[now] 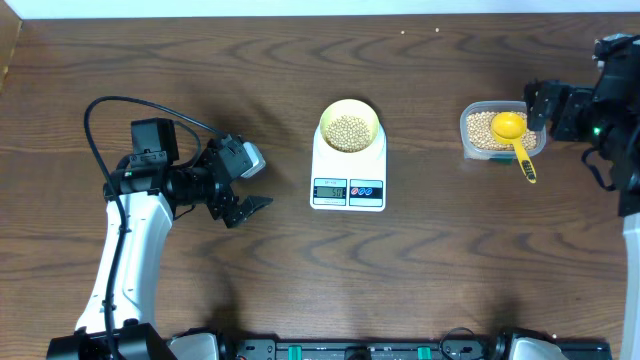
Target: Scoop item into bowl and weigh 50g on scale
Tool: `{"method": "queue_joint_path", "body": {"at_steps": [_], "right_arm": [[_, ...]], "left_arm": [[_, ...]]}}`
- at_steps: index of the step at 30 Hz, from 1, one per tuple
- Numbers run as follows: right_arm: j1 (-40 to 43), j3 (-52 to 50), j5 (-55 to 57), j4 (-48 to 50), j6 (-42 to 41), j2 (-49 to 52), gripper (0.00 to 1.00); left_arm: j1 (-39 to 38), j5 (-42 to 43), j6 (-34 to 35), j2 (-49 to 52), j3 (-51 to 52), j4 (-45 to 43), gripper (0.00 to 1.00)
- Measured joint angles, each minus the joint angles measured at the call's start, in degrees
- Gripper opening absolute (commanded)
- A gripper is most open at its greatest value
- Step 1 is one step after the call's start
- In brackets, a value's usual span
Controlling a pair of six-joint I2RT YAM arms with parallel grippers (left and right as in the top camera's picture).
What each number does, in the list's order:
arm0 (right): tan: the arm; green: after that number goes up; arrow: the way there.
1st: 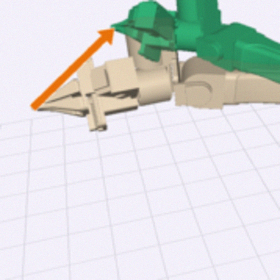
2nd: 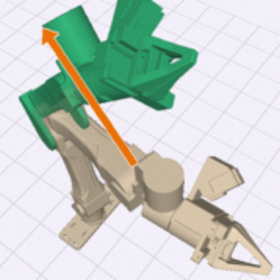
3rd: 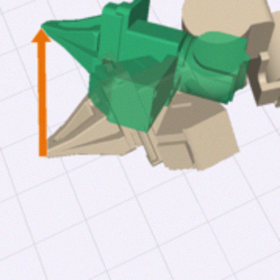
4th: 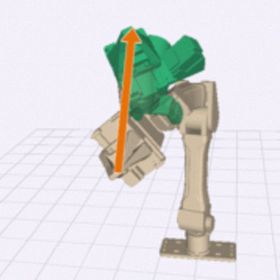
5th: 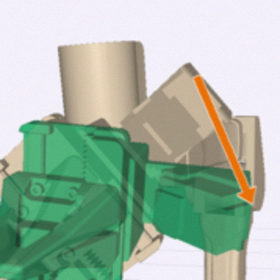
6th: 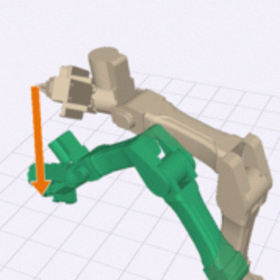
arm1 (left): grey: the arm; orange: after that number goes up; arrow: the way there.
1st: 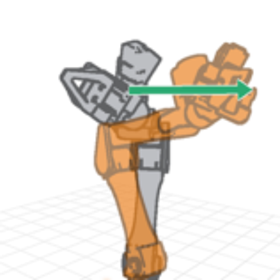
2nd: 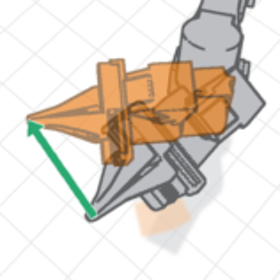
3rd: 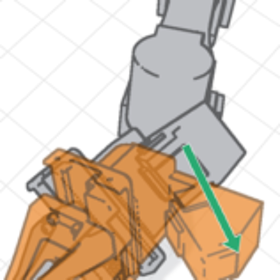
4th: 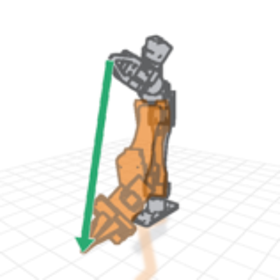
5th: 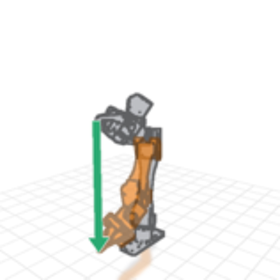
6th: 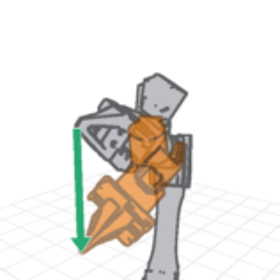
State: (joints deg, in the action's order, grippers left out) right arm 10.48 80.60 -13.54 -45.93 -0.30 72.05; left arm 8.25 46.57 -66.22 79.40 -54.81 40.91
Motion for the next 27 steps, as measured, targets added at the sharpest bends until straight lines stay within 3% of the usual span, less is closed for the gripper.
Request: {"method": "queue_joint_path", "body": {"at_steps": [7,19,27], "right_arm": [[-5.8,-13.7,7.3,14.6,3.1,-9.6,0.99],[-8.3,-49.4,10.6,49.0,4.0,-34.1,0.99],[-10.5,-65.7,11.1,57.7,4.0,-48.1,0.99]], "left_arm": [[0.0,0.0,0.0,0.0,0.0,0.0,0.97],[0.0,-0.1,0.0,0.0,0.0,0.0,0.98],[0.0,0.0,0.0,0.0,0.0,0.0,0.98]]}}
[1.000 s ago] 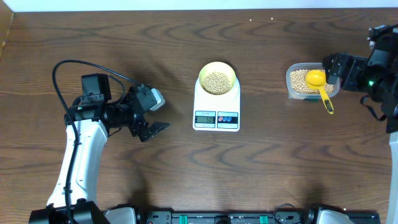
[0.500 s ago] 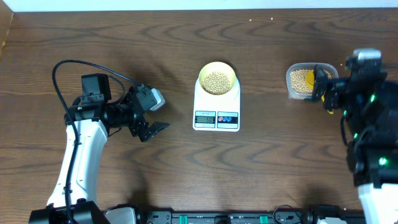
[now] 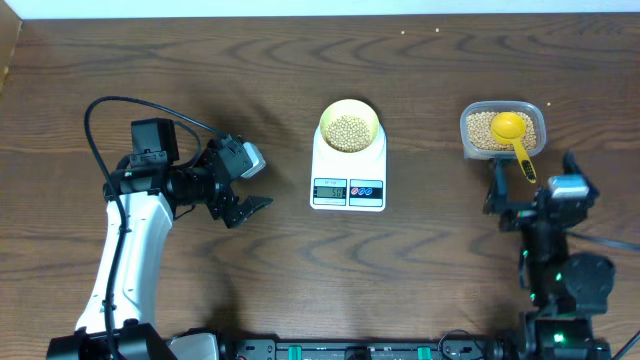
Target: Scoop item into bowl and weigh 50g on scale
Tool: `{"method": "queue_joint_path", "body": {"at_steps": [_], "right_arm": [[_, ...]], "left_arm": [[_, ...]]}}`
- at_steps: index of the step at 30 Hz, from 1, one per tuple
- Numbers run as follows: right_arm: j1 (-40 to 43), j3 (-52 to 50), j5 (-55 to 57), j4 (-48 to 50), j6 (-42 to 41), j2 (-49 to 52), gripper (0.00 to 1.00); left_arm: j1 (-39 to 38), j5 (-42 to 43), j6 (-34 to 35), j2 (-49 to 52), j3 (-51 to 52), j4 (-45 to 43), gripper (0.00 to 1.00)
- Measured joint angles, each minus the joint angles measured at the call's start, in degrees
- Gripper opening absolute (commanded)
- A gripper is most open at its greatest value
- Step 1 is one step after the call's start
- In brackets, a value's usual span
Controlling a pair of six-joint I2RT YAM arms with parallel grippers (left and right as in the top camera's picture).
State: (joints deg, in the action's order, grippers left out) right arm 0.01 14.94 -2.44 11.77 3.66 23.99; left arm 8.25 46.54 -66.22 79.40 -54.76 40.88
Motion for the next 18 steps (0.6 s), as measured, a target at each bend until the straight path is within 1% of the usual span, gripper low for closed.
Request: {"method": "queue_joint_path", "body": {"at_steps": [7,11,18], "right_arm": [[-1.9,-9.9,2.2,3.5,0.0,-11.6,0.99],[-2.0,-13.3,2.5,3.7,0.0,-15.6,0.99],[-2.0,-14.5,3.0,-1.7,0.0,-21.2,0.99]], "left_arm": [[0.0,0.0,0.0,0.0,0.0,0.0,0.98],[0.0,0.0,0.0,0.0,0.0,0.0,0.98],[0.0,0.0,0.0,0.0,0.0,0.0,0.98]]}}
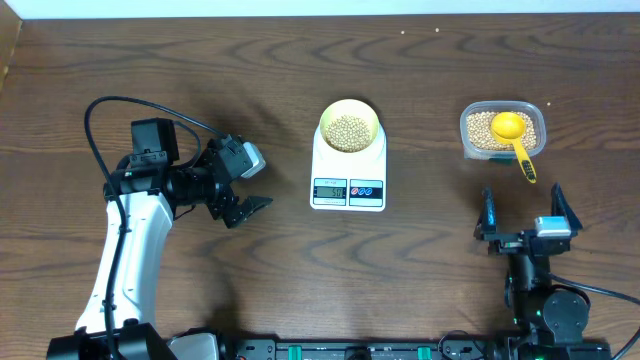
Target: Scoop item into bowl and weigh 50g on scale
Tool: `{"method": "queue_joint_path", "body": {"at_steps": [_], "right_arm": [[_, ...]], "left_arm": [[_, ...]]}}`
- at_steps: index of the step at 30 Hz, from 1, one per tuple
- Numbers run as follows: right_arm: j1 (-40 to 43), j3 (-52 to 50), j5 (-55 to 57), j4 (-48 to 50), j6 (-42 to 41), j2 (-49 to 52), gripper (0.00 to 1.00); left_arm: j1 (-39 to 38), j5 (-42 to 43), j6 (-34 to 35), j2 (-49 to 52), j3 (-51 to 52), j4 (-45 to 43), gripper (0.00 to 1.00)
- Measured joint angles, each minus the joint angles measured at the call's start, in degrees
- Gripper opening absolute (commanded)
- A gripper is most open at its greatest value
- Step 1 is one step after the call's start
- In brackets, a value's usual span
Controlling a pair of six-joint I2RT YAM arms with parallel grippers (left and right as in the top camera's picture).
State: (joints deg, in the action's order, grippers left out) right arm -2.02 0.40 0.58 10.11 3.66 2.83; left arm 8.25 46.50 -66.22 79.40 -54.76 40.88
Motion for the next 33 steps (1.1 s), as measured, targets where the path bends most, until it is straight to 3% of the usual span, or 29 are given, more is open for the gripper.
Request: {"method": "queue_joint_path", "body": {"at_steps": [11,33], "right_arm": [[0.0,0.0,0.3,-13.8,0.0,-2.2,0.99],[0.0,0.0,0.3,-14.1,0.0,-2.1,0.99]], "left_arm": [[0.0,0.0,0.0,0.0,0.0,0.0,0.98],[0.0,0.0,0.0,0.0,0.0,0.0,0.98]]}}
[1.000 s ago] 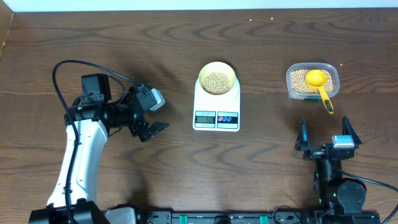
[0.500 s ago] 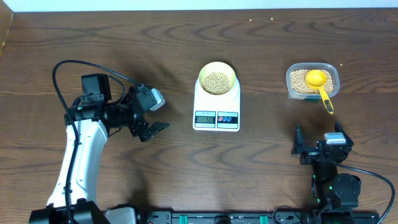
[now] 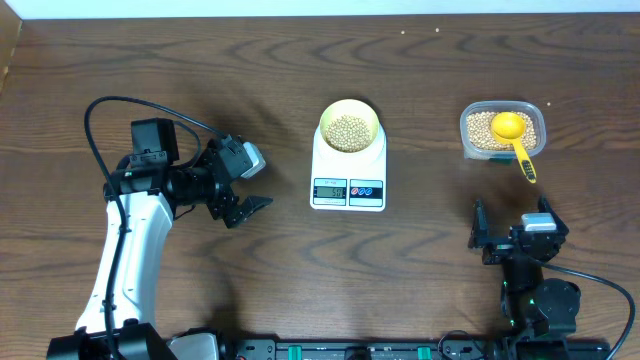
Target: Scoop item into bowl and weigh 50g on scale
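Note:
A yellow bowl (image 3: 323, 122) full of beans stands on the white scale (image 3: 330, 165) at the table's middle. To the right, a clear container (image 3: 465, 130) of beans holds a yellow scoop (image 3: 509, 125), whose handle hangs over the near rim. My right gripper (image 3: 512, 222) is open, in front of the container and well apart from it, near the table's front edge. Left of the scale, my left gripper (image 3: 262, 187) is open with nothing in it. The digits on the scale's display are too small to read.
A black cable (image 3: 120, 102) loops above the left arm. The brown wooden table (image 3: 420, 270) stretches around the scale. A black rail (image 3: 350, 350) runs along the front edge.
My right gripper has shifted slightly left and closer to the front edge, still open. The left arm, the bowl, the scale and the scoop are unchanged.
At first my right gripper was beside the container at the far right edge, with the scoop lying in the beans. Then it stood in front of the container, open. At each later moment it was nearer the front edge. The left arm stayed still.

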Tool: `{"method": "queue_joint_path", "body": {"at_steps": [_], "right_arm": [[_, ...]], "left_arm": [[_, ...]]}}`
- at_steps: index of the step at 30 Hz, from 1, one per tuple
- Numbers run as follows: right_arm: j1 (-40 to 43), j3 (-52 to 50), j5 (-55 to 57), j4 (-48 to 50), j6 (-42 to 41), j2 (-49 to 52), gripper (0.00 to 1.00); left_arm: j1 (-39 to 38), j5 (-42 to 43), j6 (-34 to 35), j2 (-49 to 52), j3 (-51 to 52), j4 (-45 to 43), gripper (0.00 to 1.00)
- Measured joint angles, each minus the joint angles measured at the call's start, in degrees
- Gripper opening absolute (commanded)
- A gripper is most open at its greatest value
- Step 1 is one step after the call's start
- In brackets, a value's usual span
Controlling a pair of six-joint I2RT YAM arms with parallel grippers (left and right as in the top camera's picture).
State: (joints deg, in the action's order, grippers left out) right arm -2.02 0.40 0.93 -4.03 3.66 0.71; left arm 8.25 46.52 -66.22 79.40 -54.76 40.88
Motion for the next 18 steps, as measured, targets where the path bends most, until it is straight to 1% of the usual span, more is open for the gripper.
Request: {"method": "queue_joint_path", "body": {"at_steps": [8,18], "right_arm": [[0.0,0.0,0.0,0.0,0.0,0.0,0.99],[0.0,0.0,0.0,0.0,0.0,0.0,0.99]], "left_arm": [[0.0,-0.4,0.0,0.0,0.0,0.1,0.98],[0.0,-6.8,0.0,0.0,0.0,0.4,0.98]]}}
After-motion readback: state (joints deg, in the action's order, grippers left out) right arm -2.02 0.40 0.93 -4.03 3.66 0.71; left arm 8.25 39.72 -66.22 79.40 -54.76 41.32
